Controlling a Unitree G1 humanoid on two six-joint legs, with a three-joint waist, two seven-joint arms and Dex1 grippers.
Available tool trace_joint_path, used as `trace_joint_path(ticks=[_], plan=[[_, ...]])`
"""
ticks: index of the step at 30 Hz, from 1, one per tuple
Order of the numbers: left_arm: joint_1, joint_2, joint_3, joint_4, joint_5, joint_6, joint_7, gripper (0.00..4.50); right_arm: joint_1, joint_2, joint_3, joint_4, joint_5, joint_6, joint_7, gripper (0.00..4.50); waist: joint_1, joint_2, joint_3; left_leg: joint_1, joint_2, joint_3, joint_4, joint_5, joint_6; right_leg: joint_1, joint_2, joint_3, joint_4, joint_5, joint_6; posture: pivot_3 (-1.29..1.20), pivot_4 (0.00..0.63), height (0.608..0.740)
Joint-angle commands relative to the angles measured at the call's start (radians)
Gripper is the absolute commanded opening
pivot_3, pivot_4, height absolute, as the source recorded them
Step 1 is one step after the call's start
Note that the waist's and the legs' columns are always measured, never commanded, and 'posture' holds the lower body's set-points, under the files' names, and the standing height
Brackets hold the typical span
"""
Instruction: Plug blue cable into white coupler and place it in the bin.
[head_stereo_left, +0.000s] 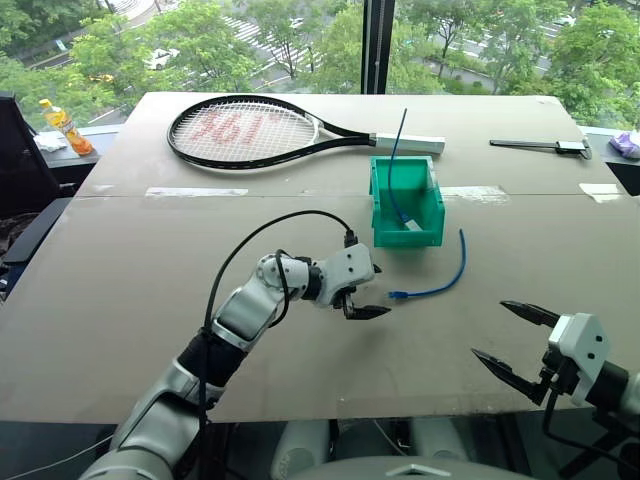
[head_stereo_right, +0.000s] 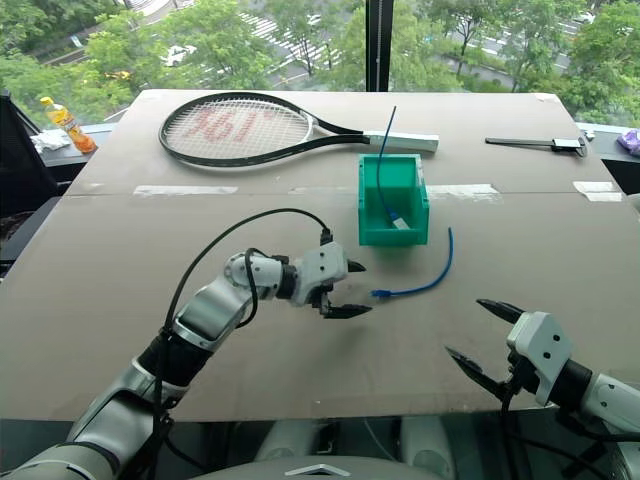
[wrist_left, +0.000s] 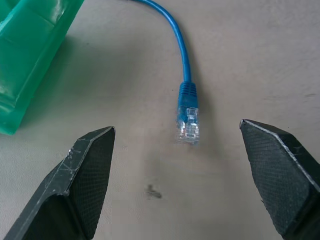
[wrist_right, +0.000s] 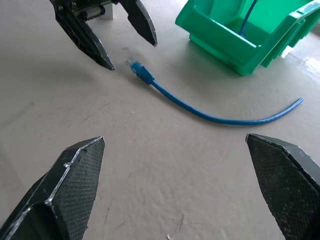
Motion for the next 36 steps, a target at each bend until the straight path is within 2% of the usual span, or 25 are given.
trace_joint_path(ticks=[1,3,5,7,8,10,12,17,20,23,26,27,28,36], plan=[[-0.02,-0.028,-0.029,0.025,0.02,-0.046,-0.037,3.0,0.021,-0.008,-0.036,-0.091,0.031,0.034,-0.042,4.5,0.0,0.0,0.0,0.0,0.0,0.0,0.0,0.0,0.0,0.0,0.0,0.0,0.0,0.0,0.0,0.0,0.15,0.74],[-0.021,-0.034,-0.028,0.03,0.018,-0.05,-0.055,2.14,0.034,-0.004,-0.044,-0.117,0.039,0.054,-0.065,4.5,0.0,0.0,0.0,-0.001,0.0,-0.001,0.0,0.0,0.0,-0.001,0.0,0.0,0.0,0.0,0.0,0.0,0.15,0.74],[-0.028,-0.028,-0.028,0.045,0.027,-0.061,-0.069,1.03,0.046,-0.005,-0.05,-0.132,0.046,0.068,-0.077,4.5,0.0,0.0,0.0,-0.001,0.0,-0.001,0.0,0.0,0.0,-0.001,-0.001,-0.001,0.0,0.0,0.0,0.0,0.15,0.74],[-0.031,-0.021,-0.027,0.055,0.026,-0.079,-0.092,0.22,0.055,-0.005,-0.051,-0.134,0.043,0.072,-0.086,4.5,0.0,0.0,0.0,-0.001,0.0,-0.001,0.0,0.0,0.0,-0.001,-0.001,-0.001,0.0,0.0,0.0,0.0,0.15,0.74],[-0.03,-0.019,-0.026,0.057,0.022,-0.084,-0.105,0.09,0.058,-0.004,-0.05,-0.134,0.041,0.072,-0.089,4.5,0.0,0.0,0.0,-0.001,0.0,-0.001,0.0,0.0,0.0,-0.001,-0.001,-0.001,0.0,0.0,0.0,0.0,0.15,0.74],[-0.023,-0.013,-0.018,0.05,0.014,-0.095,-0.122,0.09,0.064,0.0,-0.045,-0.136,0.039,0.082,-0.104,4.5,-0.001,0.0,0.0,-0.001,0.0,-0.001,0.0,0.0,0.0,-0.001,-0.001,-0.001,0.0,0.0,0.0,0.0,0.15,0.74],[-0.013,-0.012,0.017,0.032,-0.014,-0.129,-0.128,0.09,0.049,0.025,-0.04,-0.156,0.115,0.162,-0.152,4.5,-0.001,0.0,0.0,-0.001,0.0,-0.001,0.0,0.0,0.0,-0.001,-0.001,-0.001,0.0,0.0,0.0,0.0,0.15,0.74],[-0.036,-0.081,0.135,-0.031,-0.12,-0.246,-0.102,0.09,0.022,0.058,-0.01,-0.231,0.448,0.469,-0.331,4.5,0.001,0.0,0.0,-0.002,0.001,-0.002,0.0,0.0,0.0,-0.002,-0.004,-0.002,0.0,0.0,0.0,0.0,0.15,0.74],[-0.063,-0.122,0.171,-0.034,-0.098,-0.362,-0.053,0.09,-0.093,0.113,0.054,-0.253,0.566,0.565,-0.518,4.5,0.002,0.0,0.0,-0.004,0.0,-0.004,0.001,0.0,0.001,-0.002,-0.007,-0.003,-0.001,0.001,-0.002,0.0,0.15,0.74],[-0.077,-0.137,0.179,0.002,-0.031,-0.511,0.0,0.09,-0.261,0.216,0.098,-0.238,0.693,0.593,-0.732,4.5,-0.003,-0.001,0.001,-0.005,0.0,-0.002,0.001,0.0,0.001,-0.003,-0.006,-0.003,-0.001,0.001,-0.002,0.0,0.15,0.74],[-0.075,-0.141,0.183,0.029,-0.002,-0.606,0.031,0.09,-0.364,0.275,0.113,-0.215,0.843,0.587,-0.873,4.5,-0.002,0.0,0.0,-0.005,0.0,-0.003,0.001,0.0,0.001,-0.003,-0.003,-0.003,-0.001,0.002,-0.004,0.0,0.15,0.74],[-0.075,-0.143,0.185,0.034,0.003,-0.625,0.042,0.0,-0.378,0.275,0.119,-0.209,0.863,0.587,-0.897,3.98,0.002,-0.001,0.0,-0.005,-0.001,-0.003,0.001,0.0,0.001,-0.003,-0.002,-0.003,-0.001,0.003,-0.004,0.0,0.15,0.74],[-0.078,-0.146,0.188,0.039,0.003,-0.635,0.052,0.0,-0.39,0.271,0.127,-0.201,0.876,0.588,-0.916,3.71,0.004,-0.001,0.001,-0.007,-0.001,-0.005,0.001,0.0,0.001,-0.003,-0.002,-0.004,-0.001,0.003,-0.004,0.0,0.15,0.74],[-0.081,-0.144,0.183,0.048,0.012,-0.67,0.078,0.0,-0.463,0.293,0.17,-0.141,0.942,0.536,-1.0,3.71,-0.003,0.0,0.001,-0.009,-0.002,-0.003,0.002,-0.002,0.004,-0.004,-0.002,-0.003,-0.003,0.004,0.0,0.0,0.15,0.74]])
